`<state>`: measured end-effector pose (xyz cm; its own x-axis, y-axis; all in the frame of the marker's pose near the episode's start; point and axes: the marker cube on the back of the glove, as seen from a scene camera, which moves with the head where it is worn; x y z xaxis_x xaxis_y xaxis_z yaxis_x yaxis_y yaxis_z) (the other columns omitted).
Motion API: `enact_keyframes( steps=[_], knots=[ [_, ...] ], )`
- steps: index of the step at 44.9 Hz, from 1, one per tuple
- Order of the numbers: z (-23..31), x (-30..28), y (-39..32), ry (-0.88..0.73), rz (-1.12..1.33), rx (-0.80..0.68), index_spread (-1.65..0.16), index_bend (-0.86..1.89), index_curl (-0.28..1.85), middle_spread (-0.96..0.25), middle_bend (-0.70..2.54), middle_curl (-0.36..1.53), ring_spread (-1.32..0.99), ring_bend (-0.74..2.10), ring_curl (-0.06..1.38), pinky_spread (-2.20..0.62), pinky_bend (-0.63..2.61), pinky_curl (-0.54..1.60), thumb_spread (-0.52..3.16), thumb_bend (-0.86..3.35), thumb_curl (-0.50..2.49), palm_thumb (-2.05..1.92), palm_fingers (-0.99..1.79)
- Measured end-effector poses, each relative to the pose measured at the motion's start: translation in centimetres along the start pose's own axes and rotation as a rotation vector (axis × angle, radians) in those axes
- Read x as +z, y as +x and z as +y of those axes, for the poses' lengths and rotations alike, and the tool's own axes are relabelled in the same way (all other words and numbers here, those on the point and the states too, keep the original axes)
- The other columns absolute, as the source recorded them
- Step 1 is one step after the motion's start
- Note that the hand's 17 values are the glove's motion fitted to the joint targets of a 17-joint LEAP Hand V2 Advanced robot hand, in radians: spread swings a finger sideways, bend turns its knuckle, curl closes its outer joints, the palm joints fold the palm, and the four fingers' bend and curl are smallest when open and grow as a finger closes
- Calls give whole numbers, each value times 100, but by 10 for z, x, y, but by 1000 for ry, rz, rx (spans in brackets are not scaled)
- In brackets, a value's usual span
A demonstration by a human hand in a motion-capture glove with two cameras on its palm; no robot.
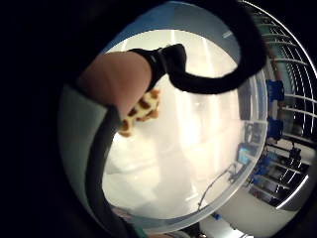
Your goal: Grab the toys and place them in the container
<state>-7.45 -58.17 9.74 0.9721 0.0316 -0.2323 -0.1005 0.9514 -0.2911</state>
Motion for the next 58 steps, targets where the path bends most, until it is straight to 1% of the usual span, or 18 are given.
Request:
enact_keyframes(
  steps=[1, 2, 5, 7, 12, 17, 22, 24, 25, 28, 29, 30, 33, 34, 40, 45, 52, 58],
  knots=[
    [-1, 1, 3, -1, 30, 48, -40, 15, 50, -19, 11, 52, -20, 31, 38, -5, 125, 43, 123, -5, 53, 7, -18],
    [0, 1, 2, 0, 30, 52, -40, 15, 49, -19, 11, 51, -18, 30, 37, -3, 125, 42, 123, -5, 52, 6, -18],
    [6, -4, -14, 8, -79, -104, -40, 15, 47, -17, 12, 48, -15, 27, 36, 0, 123, 41, 123, -4, 49, 4, -16],
    [11, -7, -17, 14, -110, -156, -39, 15, 46, -17, 12, 46, -13, 26, 35, 1, 122, 41, 124, -3, 48, 3, -15],
    [32, -19, -9, 36, -129, -180, -39, 15, 44, -15, 12, 42, -10, 26, 35, 4, 119, 39, 124, -3, 45, 1, -14],
    [74, -39, 12, 90, -218, -192, -39, 15, 43, -15, 13, 39, -8, 25, 35, 6, 115, 37, 124, -4, 41, -4, -13],
    [145, -60, 52, 168, -334, -229, -38, 16, 41, -14, 14, 37, -7, 24, 35, 7, 108, 35, 123, -7, 36, -9, -14],
    [181, -61, 75, 209, -297, -265, -38, 17, 41, -14, 13, 36, -6, 23, 35, 7, 106, 34, 122, -7, 34, -10, -13],
    [198, -57, 90, 241, -218, -279, -38, 17, 41, -14, 14, 36, -6, 22, 35, 7, 105, 34, 122, -7, 33, -10, -13],
    [248, -39, 143, 360, 157, -297, -38, 18, 41, -14, 14, 35, -6, 21, 34, 7, 102, 33, 121, -8, 31, -10, -11],
    [266, -34, 153, 386, 207, -314, -38, 18, 41, -14, 14, 34, -5, 21, 34, 8, 101, 33, 121, -8, 30, -11, -11],
    [287, -31, 154, 399, 179, -342, -38, 18, 41, -14, 15, 34, -5, 20, 34, 8, 100, 33, 120, -8, 30, -11, -10],
    [363, -23, 129, 384, -131, -433, -39, 19, 41, -14, 16, 34, -5, 20, 34, 8, 97, 32, 120, -8, 28, -11, -7],
    [382, -17, 122, 384, -173, -435, -39, 19, 41, -13, 16, 34, -5, 19, 34, 8, 97, 32, 120, -8, 27, -11, -6],
    [439, 28, 126, 408, -64, -256, -40, 19, 42, -14, 17, 33, -5, 19, 34, 8, 93, 31, 120, -7, 24, -10, -4],
    [483, 63, 120, 406, -103, -201, -40, 19, 42, -14, 17, 32, -4, 19, 34, 8, 92, 30, 120, -7, 22, -10, -4],
    [538, 119, 101, 467, -213, -75, -40, 19, 42, -14, 17, 32, -4, 19, 34, 8, 91, 30, 121, -6, 20, -9, -3],
    [557, 170, 86, 363, -272, -7, -40, 20, 43, -14, 18, 32, -5, 20, 34, 8, 88, 30, 125, -5, 19, -7, 0]
  ],
)
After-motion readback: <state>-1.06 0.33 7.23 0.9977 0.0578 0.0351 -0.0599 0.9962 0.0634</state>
